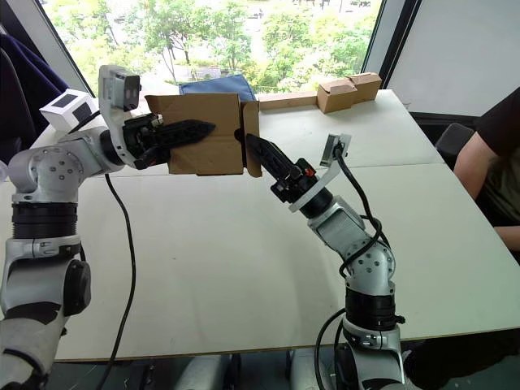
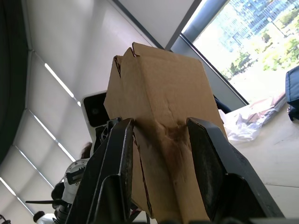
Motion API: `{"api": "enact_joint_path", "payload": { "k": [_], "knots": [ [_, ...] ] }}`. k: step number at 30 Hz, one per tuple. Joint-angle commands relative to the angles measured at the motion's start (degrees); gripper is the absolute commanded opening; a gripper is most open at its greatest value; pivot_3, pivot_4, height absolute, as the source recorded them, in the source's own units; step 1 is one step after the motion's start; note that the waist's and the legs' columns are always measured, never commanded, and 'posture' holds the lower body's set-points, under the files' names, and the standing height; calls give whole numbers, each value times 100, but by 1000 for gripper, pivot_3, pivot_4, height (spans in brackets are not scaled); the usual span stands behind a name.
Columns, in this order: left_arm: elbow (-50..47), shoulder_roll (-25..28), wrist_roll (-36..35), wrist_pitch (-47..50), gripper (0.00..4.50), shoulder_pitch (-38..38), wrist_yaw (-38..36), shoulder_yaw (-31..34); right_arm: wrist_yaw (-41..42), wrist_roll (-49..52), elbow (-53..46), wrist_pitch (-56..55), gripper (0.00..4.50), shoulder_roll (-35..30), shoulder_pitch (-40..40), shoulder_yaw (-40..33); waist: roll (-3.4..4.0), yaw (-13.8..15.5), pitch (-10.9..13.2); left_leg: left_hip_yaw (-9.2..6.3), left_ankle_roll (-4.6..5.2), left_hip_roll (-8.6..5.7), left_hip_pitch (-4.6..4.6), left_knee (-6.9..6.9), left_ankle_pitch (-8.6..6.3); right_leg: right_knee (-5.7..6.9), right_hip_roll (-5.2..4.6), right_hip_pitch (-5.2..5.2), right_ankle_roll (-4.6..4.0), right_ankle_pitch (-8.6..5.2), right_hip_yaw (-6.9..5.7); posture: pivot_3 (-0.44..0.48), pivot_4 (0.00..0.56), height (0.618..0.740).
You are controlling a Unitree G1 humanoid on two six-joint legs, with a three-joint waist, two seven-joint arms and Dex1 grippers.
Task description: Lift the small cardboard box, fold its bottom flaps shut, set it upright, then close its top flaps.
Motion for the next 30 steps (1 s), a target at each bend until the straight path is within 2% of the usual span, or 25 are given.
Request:
{"api": "enact_joint_path", "payload": {
  "k": [1,20,30],
  "knots": [
    [-230,2,-97,-94,0,-26,-70,81,-53,142,-134,-82,1834,87,-125,47,0,2,0,0,0,0,0,0,0,0,0,0,0,0,0,0,150,737],
    [-329,48,-80,-84,0,57,-112,58,-178,-21,24,-284,1834,199,-165,81,0,-2,0,0,0,0,0,-1,0,0,0,0,0,0,0,0,150,737],
    [-173,-185,-23,-191,0,34,24,46,-194,276,-220,-174,1834,375,-52,280,1,3,0,0,0,0,0,-1,0,0,0,0,0,0,0,0,150,737]
  ]
}}
